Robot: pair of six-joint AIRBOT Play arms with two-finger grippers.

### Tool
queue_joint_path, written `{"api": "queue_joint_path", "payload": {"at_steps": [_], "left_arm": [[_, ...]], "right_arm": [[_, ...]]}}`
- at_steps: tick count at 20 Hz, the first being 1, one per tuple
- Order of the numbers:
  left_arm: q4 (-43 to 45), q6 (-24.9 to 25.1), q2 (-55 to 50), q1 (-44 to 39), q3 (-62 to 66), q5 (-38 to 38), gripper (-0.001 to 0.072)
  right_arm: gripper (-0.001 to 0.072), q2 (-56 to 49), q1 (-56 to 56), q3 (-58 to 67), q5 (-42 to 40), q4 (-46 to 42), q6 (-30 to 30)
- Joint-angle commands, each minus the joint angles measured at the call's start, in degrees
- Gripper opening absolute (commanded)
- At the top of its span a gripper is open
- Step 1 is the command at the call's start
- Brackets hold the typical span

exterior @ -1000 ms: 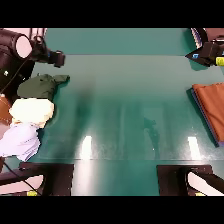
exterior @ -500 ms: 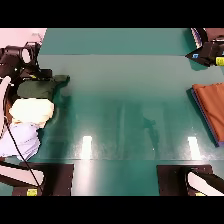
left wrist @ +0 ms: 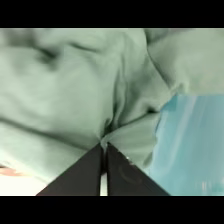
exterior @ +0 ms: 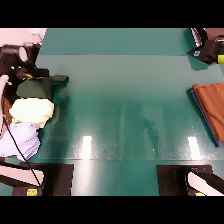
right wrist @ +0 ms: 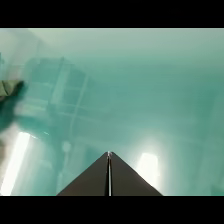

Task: Fold the shirts.

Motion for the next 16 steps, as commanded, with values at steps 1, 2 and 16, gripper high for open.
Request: {"api": "queue_joint_path", "payload": {"at_steps": [1, 2, 16], "left_arm": [[-0.5, 2.4, 8.0, -0.2, 5.7, 0.0, 0.0026], [-1.2, 4.0, 11.4, -0.7, 8.2, -0.2, 0.0027], [-13.2, 7.6, 20.3, -43.3, 13.5, -2.6, 0.0026]], "right_arm": [[0.0016, 0.7, 0.0, 5.0, -0.1, 1.2, 0.1], [0.0016, 0.7, 0.0, 7.9, -0.1, 1.1, 0.0], [0.0016, 0.7, -3.1, 20.5, 4.1, -0.8, 0.0]]}}
